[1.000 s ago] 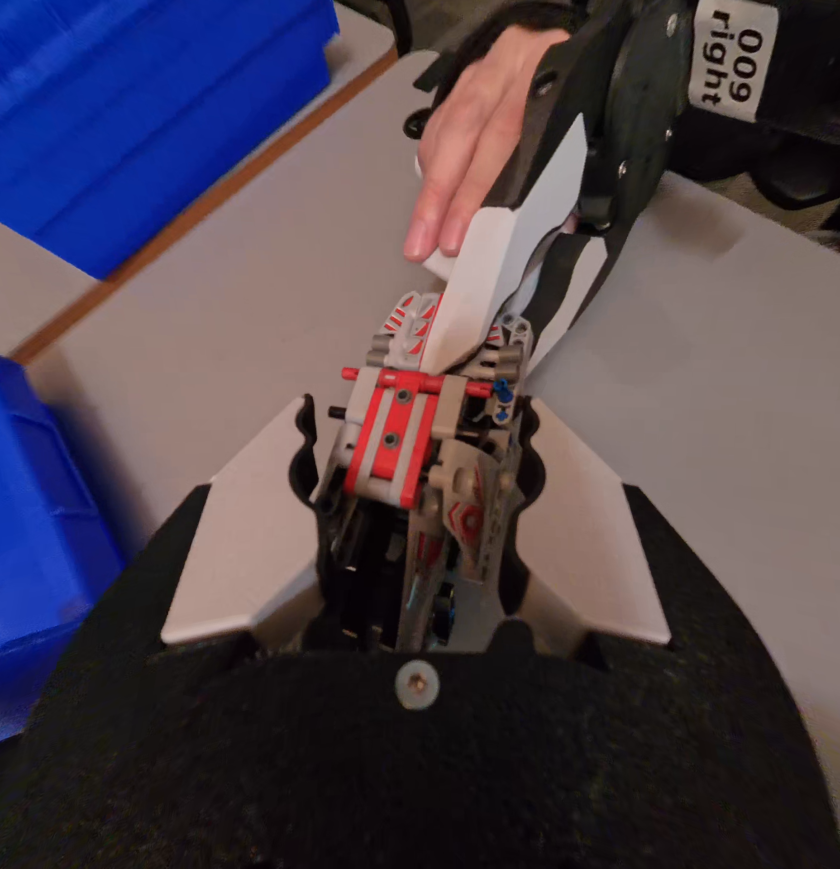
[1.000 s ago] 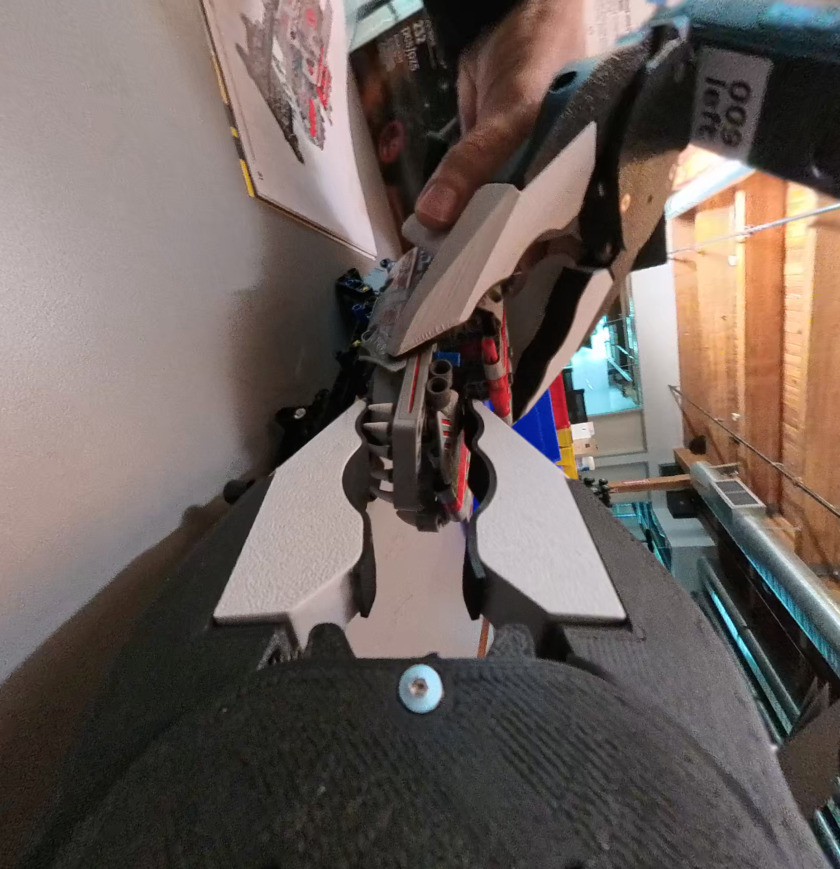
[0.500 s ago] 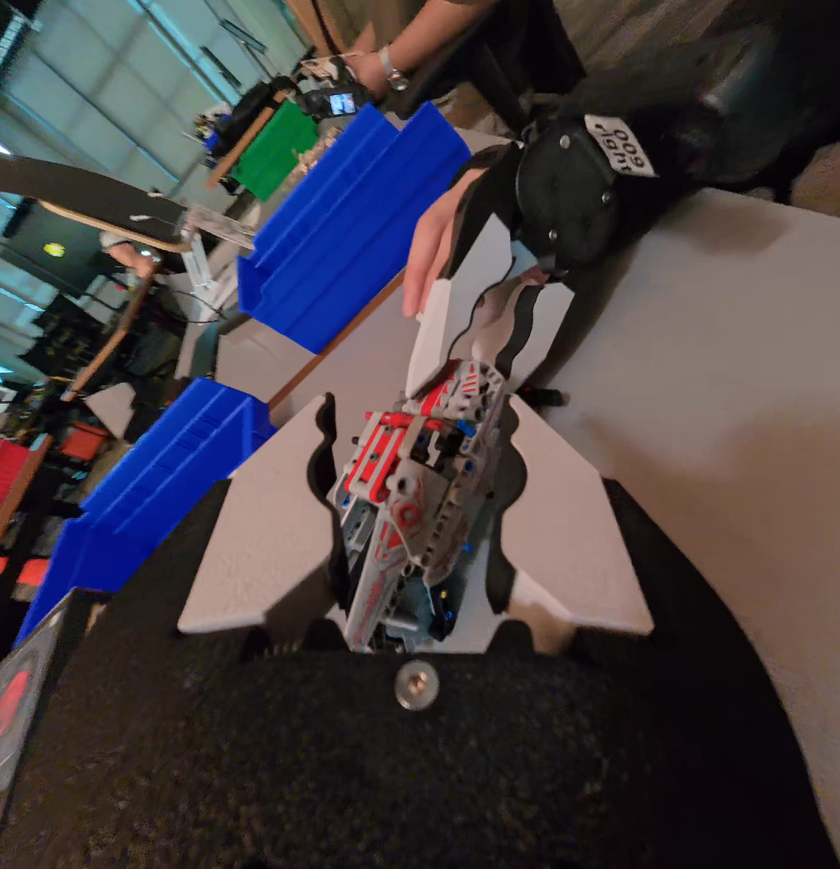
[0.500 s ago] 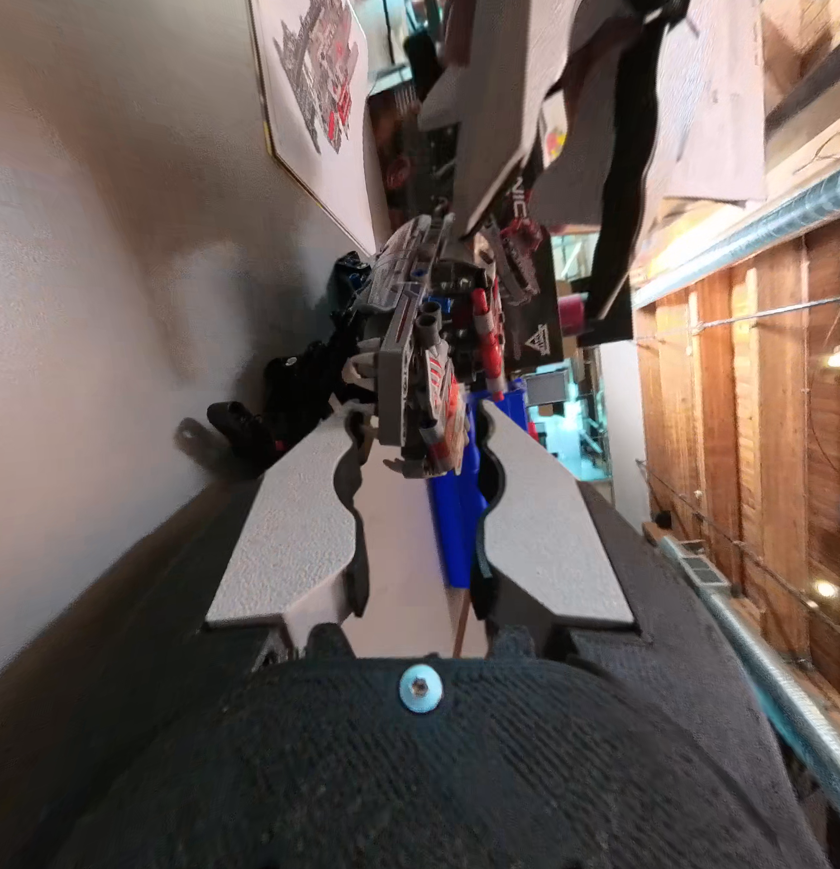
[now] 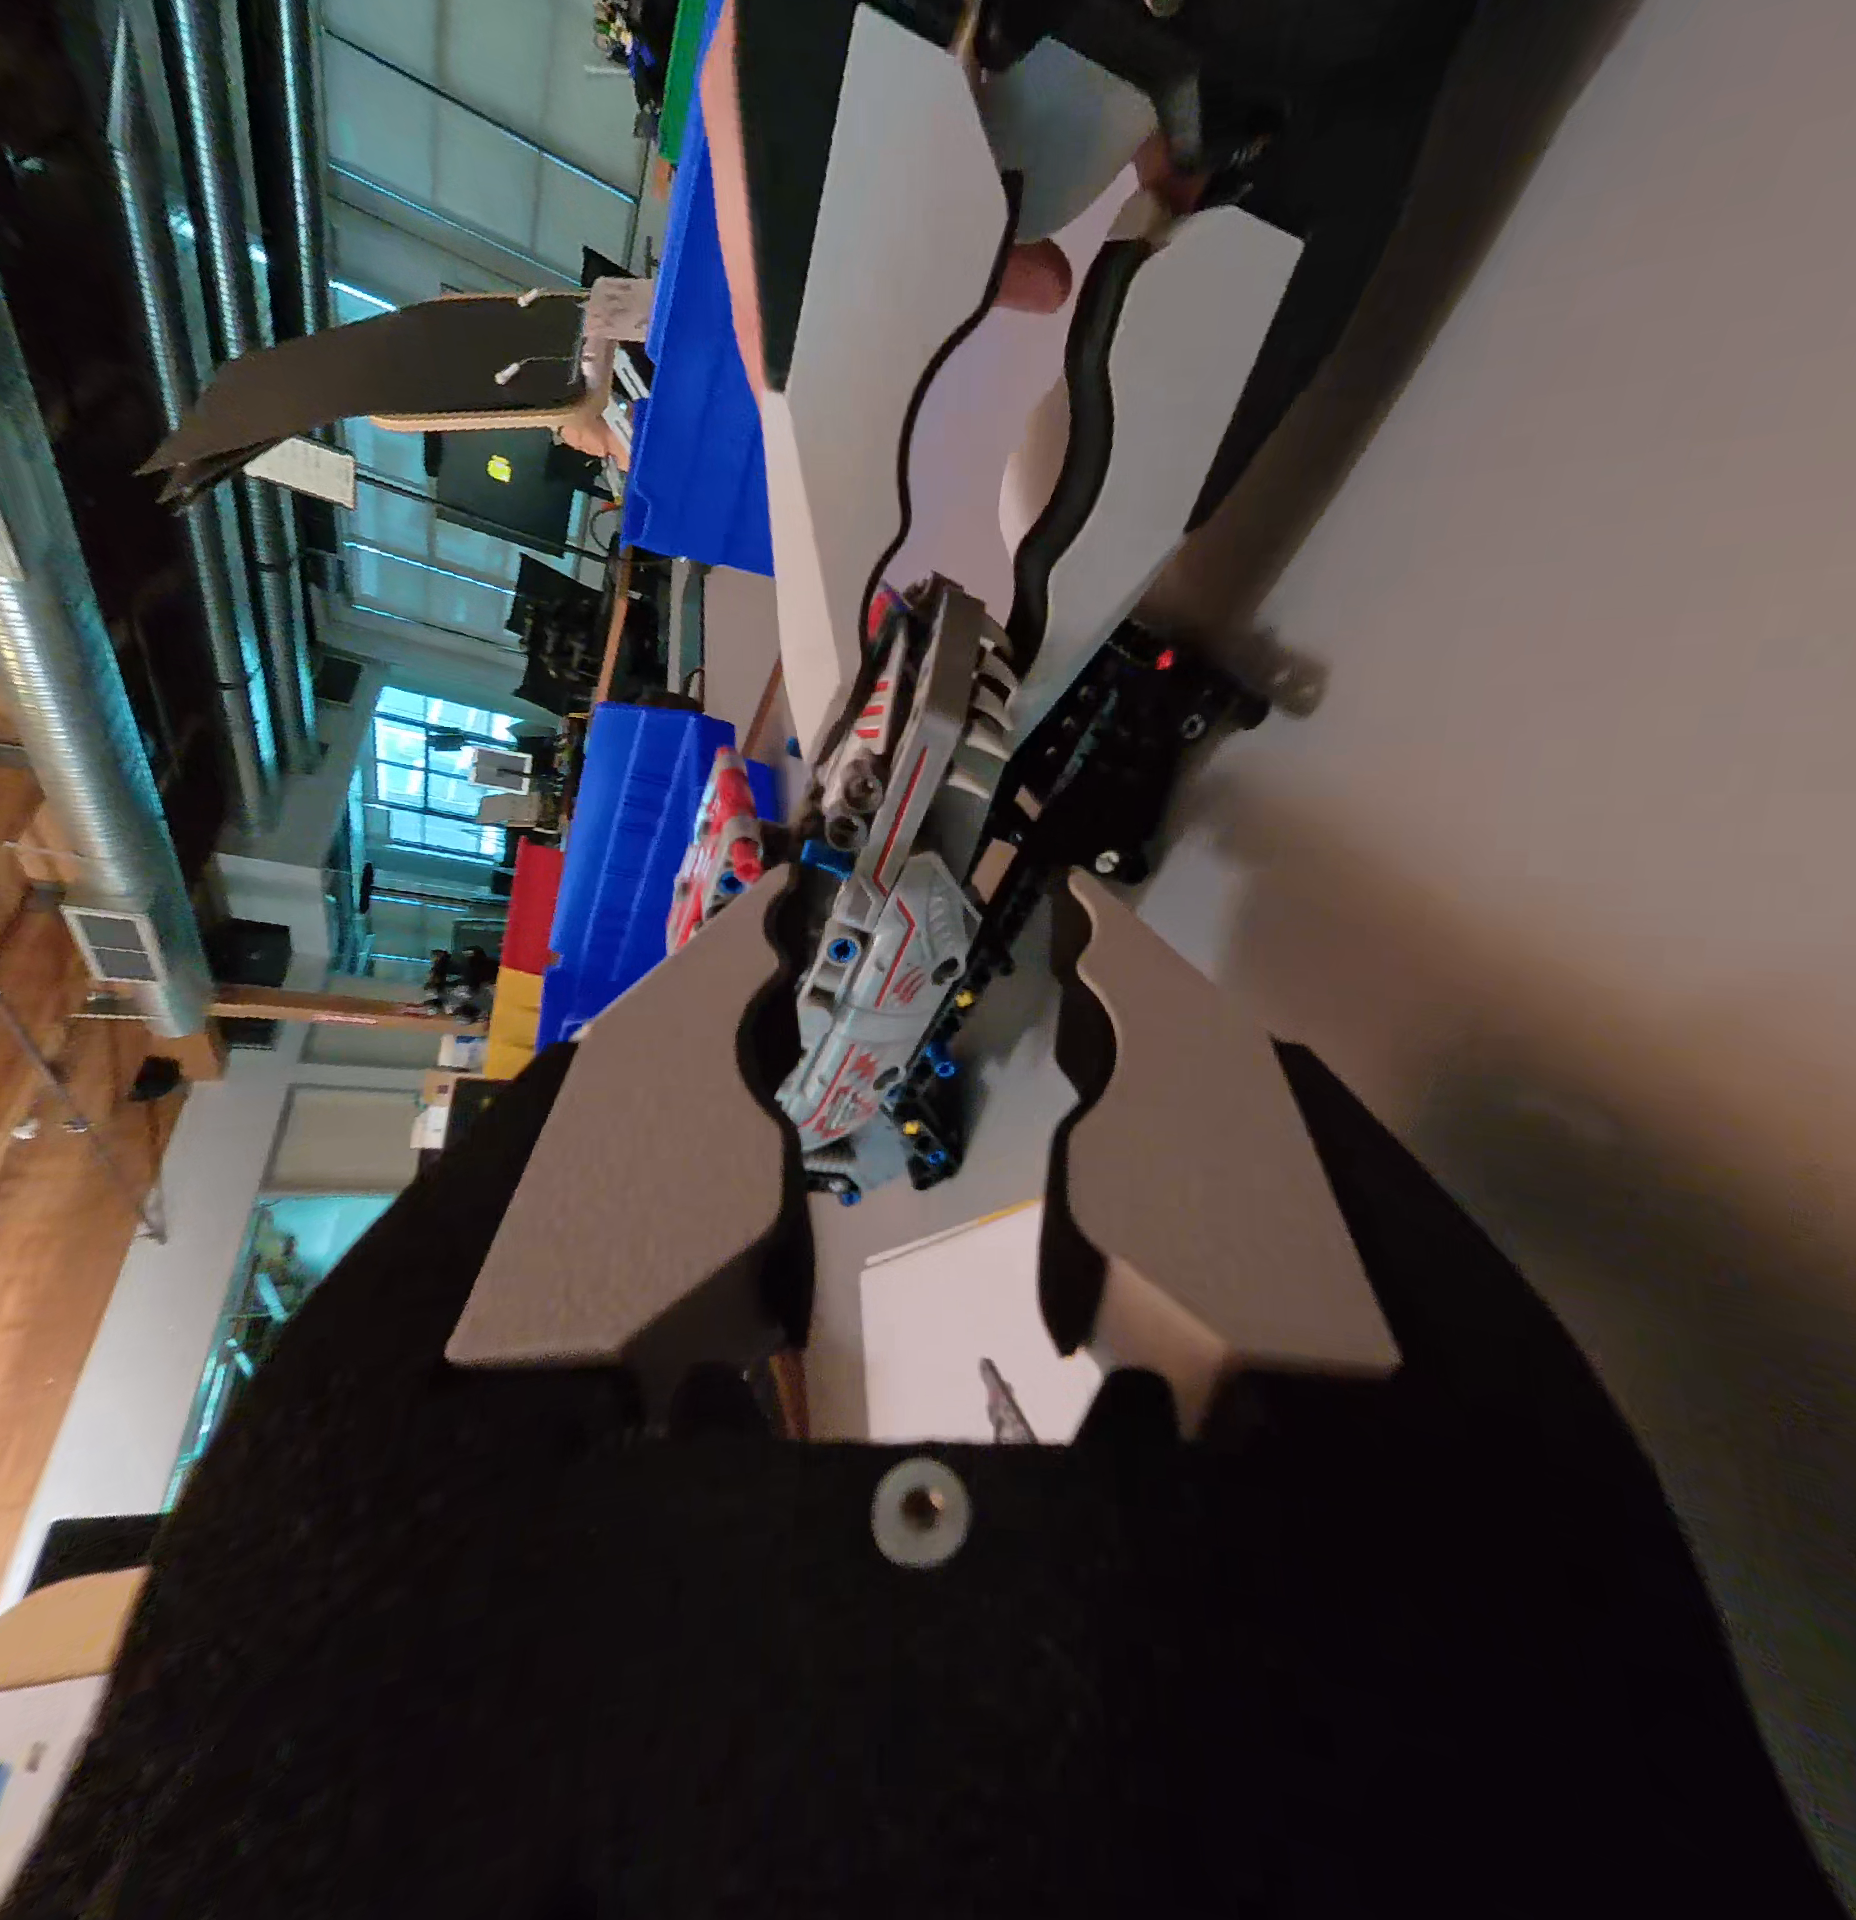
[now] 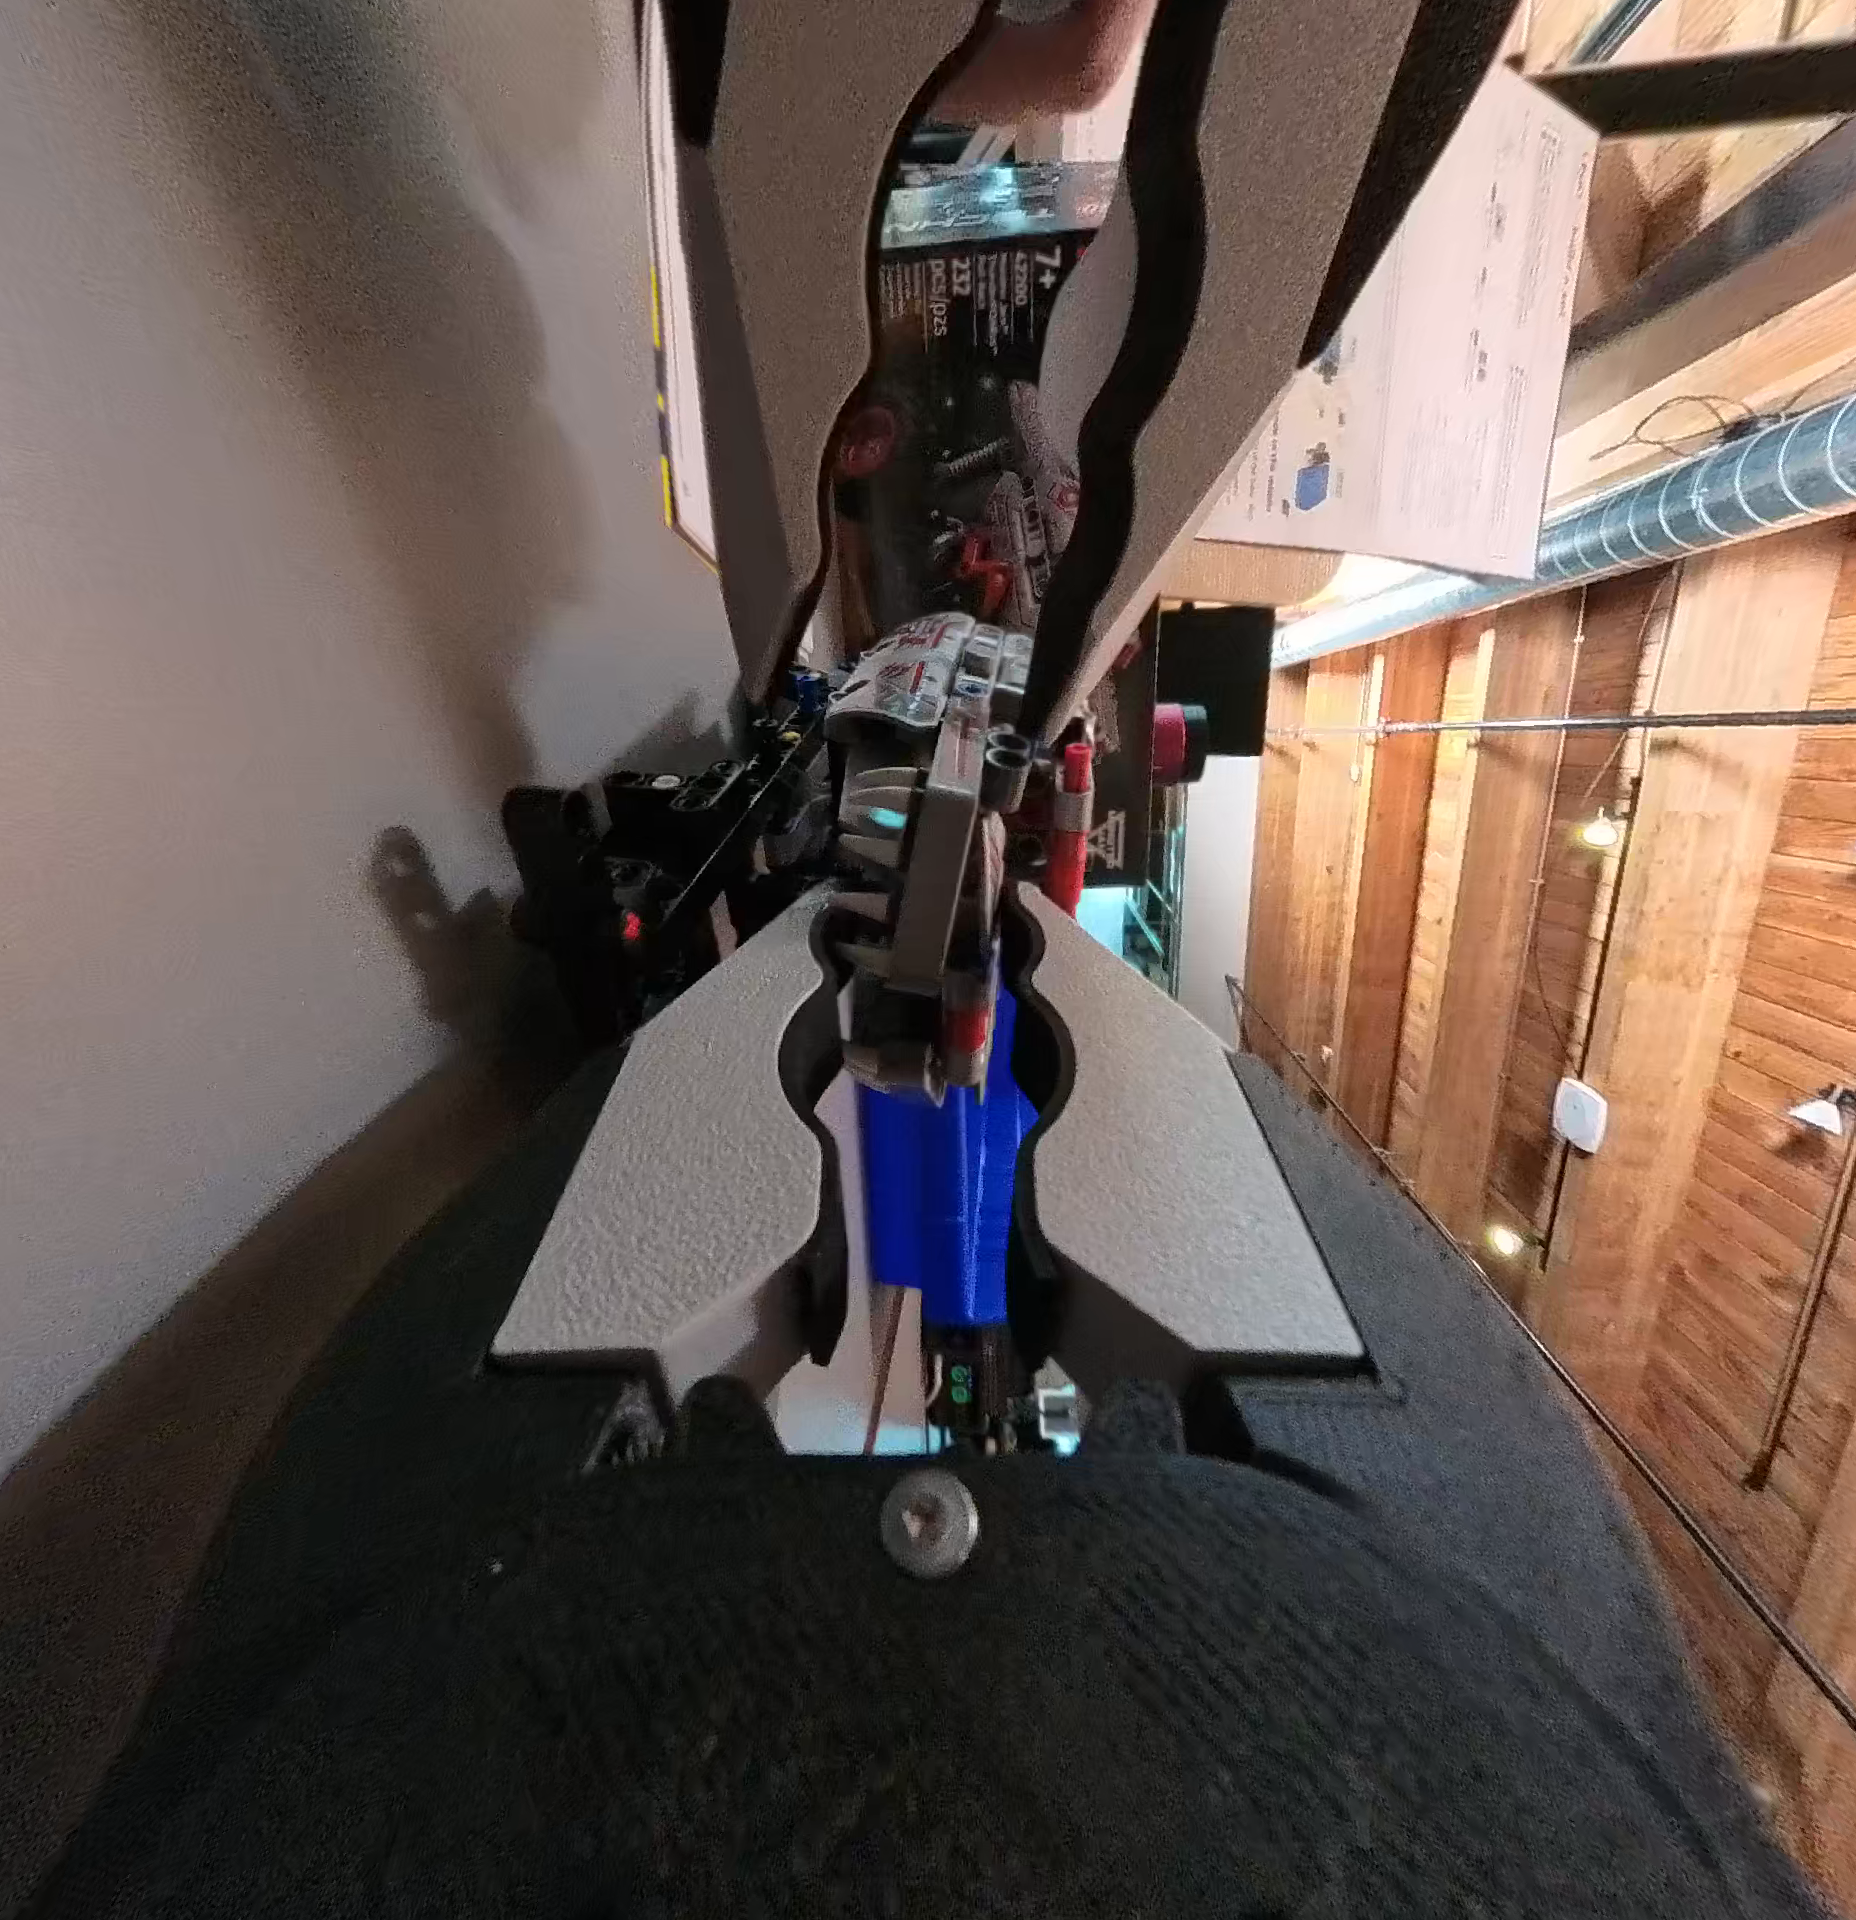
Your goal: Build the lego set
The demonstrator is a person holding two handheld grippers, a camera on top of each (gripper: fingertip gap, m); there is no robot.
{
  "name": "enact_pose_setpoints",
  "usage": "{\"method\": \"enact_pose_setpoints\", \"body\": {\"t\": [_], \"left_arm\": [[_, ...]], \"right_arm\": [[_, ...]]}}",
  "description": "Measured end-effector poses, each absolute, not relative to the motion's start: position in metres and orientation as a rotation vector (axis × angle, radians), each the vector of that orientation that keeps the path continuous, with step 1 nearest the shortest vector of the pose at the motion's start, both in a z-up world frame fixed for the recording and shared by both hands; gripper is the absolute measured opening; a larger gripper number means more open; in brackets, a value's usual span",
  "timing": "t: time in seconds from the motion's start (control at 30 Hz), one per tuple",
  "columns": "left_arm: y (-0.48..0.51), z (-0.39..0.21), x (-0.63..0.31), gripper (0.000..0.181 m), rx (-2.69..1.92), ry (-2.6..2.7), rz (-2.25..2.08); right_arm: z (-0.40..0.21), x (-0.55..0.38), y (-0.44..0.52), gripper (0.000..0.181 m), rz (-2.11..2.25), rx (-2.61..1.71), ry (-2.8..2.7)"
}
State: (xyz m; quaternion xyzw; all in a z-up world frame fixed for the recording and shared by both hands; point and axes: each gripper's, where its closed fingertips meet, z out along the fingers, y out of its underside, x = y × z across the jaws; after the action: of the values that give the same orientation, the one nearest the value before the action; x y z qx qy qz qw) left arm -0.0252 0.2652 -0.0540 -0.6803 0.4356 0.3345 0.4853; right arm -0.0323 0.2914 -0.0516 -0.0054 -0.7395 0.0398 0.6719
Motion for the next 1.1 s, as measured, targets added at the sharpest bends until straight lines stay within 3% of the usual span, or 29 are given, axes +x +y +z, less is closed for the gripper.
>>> {"method": "enact_pose_setpoints", "body": {"t": [0.13,0.33,0.47,0.6,0.7,0.83,1.1], "left_arm": [[0.241,-0.056,-0.015,0.044,-1.715,1.012,0.655],[0.218,-0.042,0.001,0.032,-1.826,0.612,0.231],[0.224,-0.035,-0.002,0.030,-1.897,0.329,0.064],[0.241,-0.029,-0.007,0.030,-1.871,0.111,-0.109],[0.248,-0.035,-0.007,0.030,-1.898,0.063,-0.145],[0.248,-0.042,-0.009,0.027,-1.935,0.075,-0.093],[0.234,-0.044,-0.007,0.020,-1.925,0.185,0.018]], "right_arm": [[-0.055,-0.021,0.268,0.031,0.077,0.004,-1.704],[-0.052,0.013,0.252,0.061,0.152,-0.121,-1.880],[-0.026,0.033,0.247,0.067,0.656,-0.578,-1.885],[-0.010,0.008,0.282,0.088,1.292,-1.157,-1.608],[-0.027,-0.005,0.292,0.082,1.318,-1.266,-1.602],[-0.045,-0.007,0.272,0.059,1.335,-1.262,-1.709],[-0.043,-0.004,0.260,0.056,1.326,-1.332,-1.652]]}}
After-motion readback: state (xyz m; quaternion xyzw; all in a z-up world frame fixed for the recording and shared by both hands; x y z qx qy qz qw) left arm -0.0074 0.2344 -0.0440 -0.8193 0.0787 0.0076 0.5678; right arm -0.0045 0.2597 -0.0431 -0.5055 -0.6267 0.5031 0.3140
